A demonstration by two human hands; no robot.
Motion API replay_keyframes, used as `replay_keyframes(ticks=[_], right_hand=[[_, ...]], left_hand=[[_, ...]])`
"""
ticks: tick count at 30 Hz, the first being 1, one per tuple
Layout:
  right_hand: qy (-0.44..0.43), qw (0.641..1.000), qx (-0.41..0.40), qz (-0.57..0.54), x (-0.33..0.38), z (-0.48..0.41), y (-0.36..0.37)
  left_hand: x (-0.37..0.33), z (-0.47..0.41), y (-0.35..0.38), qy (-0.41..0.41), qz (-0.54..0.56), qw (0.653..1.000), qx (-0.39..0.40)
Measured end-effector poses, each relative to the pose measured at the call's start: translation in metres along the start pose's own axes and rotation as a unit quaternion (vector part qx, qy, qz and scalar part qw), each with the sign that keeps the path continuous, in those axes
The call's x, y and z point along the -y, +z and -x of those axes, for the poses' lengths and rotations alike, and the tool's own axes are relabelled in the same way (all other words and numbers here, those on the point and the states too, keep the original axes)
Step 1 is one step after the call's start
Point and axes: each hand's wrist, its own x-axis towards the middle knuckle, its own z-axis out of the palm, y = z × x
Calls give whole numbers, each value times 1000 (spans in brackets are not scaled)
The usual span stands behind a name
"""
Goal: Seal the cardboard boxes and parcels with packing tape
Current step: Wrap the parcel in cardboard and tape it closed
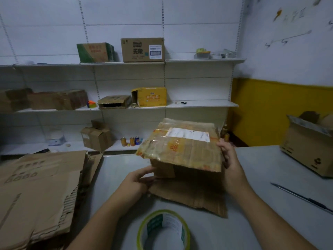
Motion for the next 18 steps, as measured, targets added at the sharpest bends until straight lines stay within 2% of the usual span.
replay_keyframes(ticks=[4, 7, 9, 13, 16, 18], right_hand=[[30, 998, -44, -30, 6, -4, -10], [39, 996, -41, -67, 6, 1, -19], [37, 998, 5, -57, 9, 2, -20], [60, 994, 78, 54, 22, 7, -19], [64, 985, 21, 160, 22, 9, -24], [61, 980, -13, 191, 20, 7, -27]], left_hand=[[3, 1, 0, -3, -49, 999, 22], [3, 0, 2, -2, 40, 999, -23], [7, -1, 2, 18, 63, 997, -45], [6, 0, 5, 59, 8, 998, -32], [5, 0, 8, 60, -35, 998, -11], [6, -2, 5, 41, -46, 998, 8]])
